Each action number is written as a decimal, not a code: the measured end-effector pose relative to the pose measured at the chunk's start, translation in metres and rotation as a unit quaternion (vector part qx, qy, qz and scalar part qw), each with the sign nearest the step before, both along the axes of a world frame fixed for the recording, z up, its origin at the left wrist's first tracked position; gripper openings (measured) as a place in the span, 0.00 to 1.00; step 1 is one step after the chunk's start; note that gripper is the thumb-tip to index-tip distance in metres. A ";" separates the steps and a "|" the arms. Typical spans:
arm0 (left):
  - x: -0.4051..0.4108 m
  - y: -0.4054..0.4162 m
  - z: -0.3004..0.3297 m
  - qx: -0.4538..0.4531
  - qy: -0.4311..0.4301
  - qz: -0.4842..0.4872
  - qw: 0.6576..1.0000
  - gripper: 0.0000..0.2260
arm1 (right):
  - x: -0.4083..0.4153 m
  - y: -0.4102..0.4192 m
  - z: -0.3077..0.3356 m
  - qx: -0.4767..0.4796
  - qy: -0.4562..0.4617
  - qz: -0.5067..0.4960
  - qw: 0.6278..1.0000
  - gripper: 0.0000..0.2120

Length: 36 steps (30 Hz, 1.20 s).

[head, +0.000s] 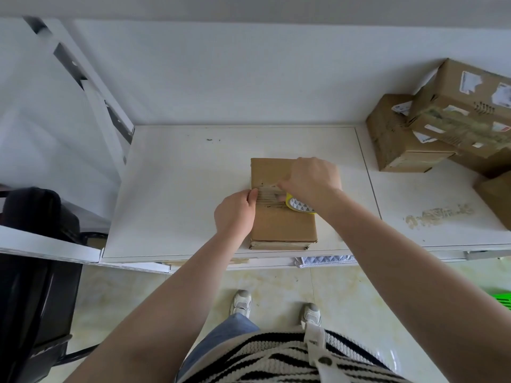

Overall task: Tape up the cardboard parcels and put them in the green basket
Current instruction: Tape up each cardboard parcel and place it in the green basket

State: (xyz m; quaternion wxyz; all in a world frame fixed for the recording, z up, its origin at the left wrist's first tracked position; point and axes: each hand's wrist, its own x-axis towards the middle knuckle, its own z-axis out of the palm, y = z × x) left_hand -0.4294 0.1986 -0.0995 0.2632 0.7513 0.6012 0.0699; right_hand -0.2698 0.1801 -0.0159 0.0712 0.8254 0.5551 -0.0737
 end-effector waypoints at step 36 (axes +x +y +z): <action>0.005 -0.007 -0.008 -0.047 -0.116 0.079 0.989 0.21 | -0.001 -0.001 0.001 0.008 -0.007 0.013 1.000 0.22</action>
